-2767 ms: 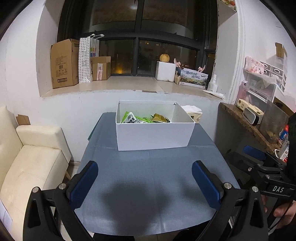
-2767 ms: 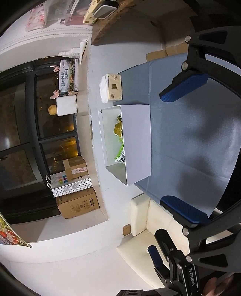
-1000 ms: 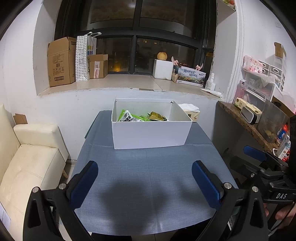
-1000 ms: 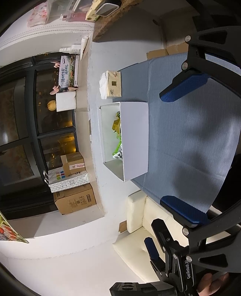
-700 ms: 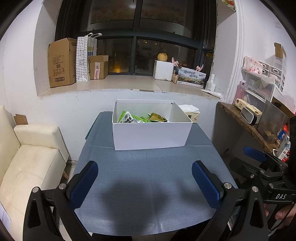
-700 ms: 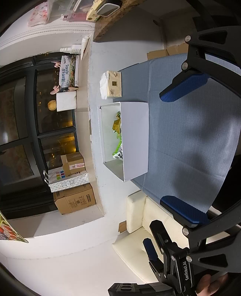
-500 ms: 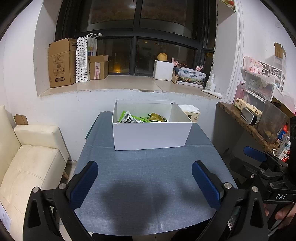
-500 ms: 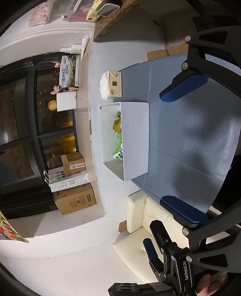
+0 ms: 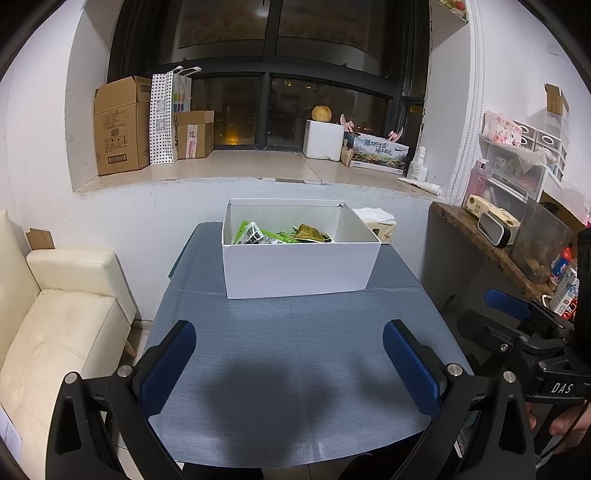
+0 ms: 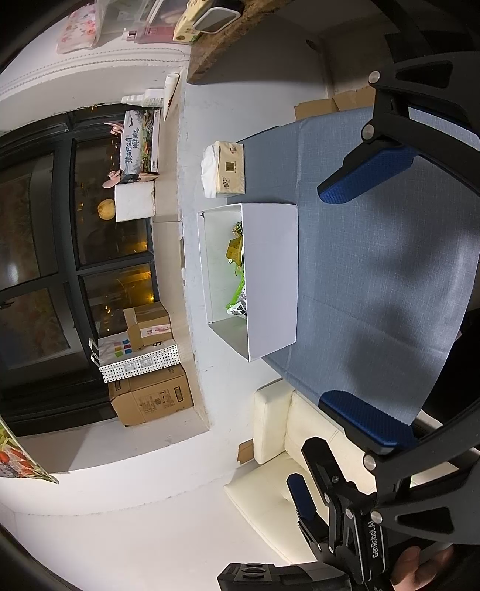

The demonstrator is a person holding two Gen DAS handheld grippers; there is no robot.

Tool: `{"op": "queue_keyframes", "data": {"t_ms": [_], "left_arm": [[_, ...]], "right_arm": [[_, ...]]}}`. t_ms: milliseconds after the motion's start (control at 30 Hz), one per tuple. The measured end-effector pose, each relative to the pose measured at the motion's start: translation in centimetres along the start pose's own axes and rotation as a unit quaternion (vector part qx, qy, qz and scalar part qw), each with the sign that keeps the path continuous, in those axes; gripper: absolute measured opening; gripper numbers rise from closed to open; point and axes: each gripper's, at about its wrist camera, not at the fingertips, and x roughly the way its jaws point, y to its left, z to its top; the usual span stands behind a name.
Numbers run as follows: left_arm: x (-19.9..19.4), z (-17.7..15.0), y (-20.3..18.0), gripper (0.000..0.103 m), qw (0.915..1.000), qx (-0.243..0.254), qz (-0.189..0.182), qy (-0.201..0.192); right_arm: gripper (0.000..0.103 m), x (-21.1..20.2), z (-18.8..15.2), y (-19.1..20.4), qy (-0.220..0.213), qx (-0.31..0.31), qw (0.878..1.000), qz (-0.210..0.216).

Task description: Organize snacks

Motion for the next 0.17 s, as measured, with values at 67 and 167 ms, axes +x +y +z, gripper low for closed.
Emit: {"op": "queue_keyframes", "data": {"t_ms": [67,167], "left_arm": [[-0.06,-0.04,-0.04,0.103,1.0,0.0,-0.001,0.0],[-0.15,-0.08,0.0,0.103,1.0,-0.002,-0.004,-0.001]], "right_arm": [[0.103,-0.08,0.03,0.02,0.0,0.001,1.0,-0.002],[0.103,-0.25,0.11,0.05,0.0,0.002,1.0,-0.002]]}}
